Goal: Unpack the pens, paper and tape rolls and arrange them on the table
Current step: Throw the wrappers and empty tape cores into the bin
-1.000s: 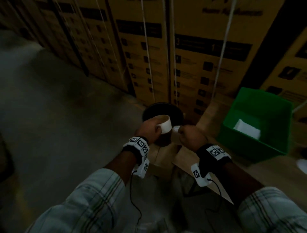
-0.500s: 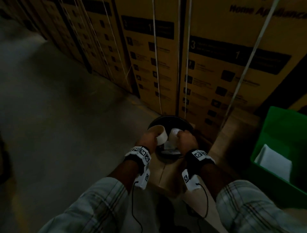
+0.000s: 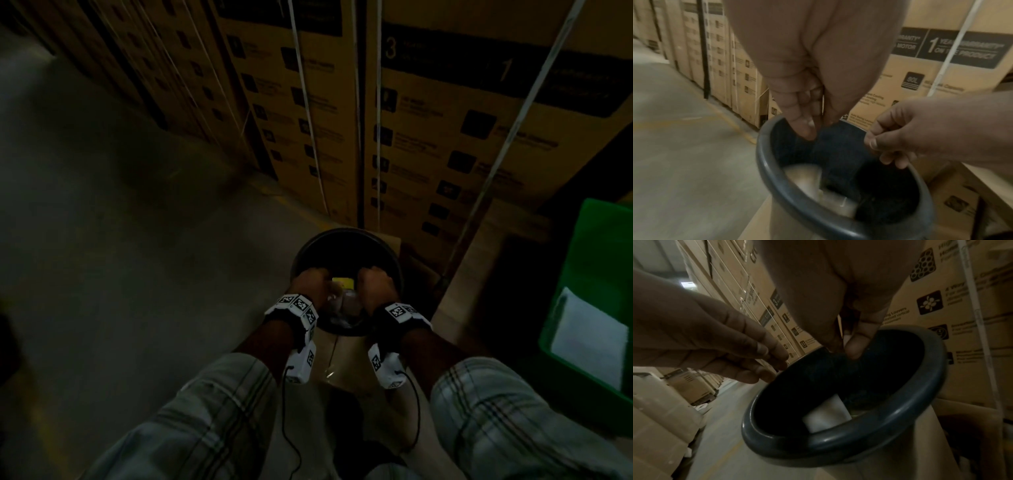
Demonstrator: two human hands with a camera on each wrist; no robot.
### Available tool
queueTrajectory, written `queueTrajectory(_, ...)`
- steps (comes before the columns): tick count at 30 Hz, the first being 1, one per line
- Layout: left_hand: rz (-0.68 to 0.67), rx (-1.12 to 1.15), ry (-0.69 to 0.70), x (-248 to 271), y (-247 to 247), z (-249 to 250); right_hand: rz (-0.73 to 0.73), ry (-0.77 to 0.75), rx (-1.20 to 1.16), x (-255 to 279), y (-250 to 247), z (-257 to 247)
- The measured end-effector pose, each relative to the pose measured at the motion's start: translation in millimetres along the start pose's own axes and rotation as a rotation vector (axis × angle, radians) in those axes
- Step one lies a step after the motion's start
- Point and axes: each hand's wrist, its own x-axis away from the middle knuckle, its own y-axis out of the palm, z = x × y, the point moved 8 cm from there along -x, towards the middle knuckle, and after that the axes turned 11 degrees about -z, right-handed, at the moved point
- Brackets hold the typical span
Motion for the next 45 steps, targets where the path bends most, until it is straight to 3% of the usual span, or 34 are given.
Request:
queueTrajectory(7,0.099,-0.068,0.163,54.1,-6.2,22.9,0.139,-0.089,-0.031,64.2,-26.4,-11.4)
queueTrajectory(11,0.170,-0.100,0.320,101.0,7.0,42.0,0.224,-0.164,-0.052,137.1,-34.2,-10.3)
queueTrajectory(17,0.165,-0.075,0.507,162.1,59.2,65.1,0.354,-0.134,-0.064,252.7,-18.4,27.4)
queueTrajectory(25,0.055,-0.131,0.715,215.9,156.6,144.9,0.518,0.073,-0.149,384.6,12.2,123.7)
queueTrajectory(32,-0.050,-0.242,0.843,246.4,250.6,226.2,0.533,0.222,-0.215,466.8,41.0,216.1)
queueTrajectory(42,-0.156,-0.327,0.818,268.4,383.3,339.6,0.420,0.274,-0.121,545.4,48.8,355.1)
queueTrajectory(45,-0.118,-0.314,0.768,271.3,409.0,354.2,0.371,0.259,-0.132,549.9,59.2,395.3)
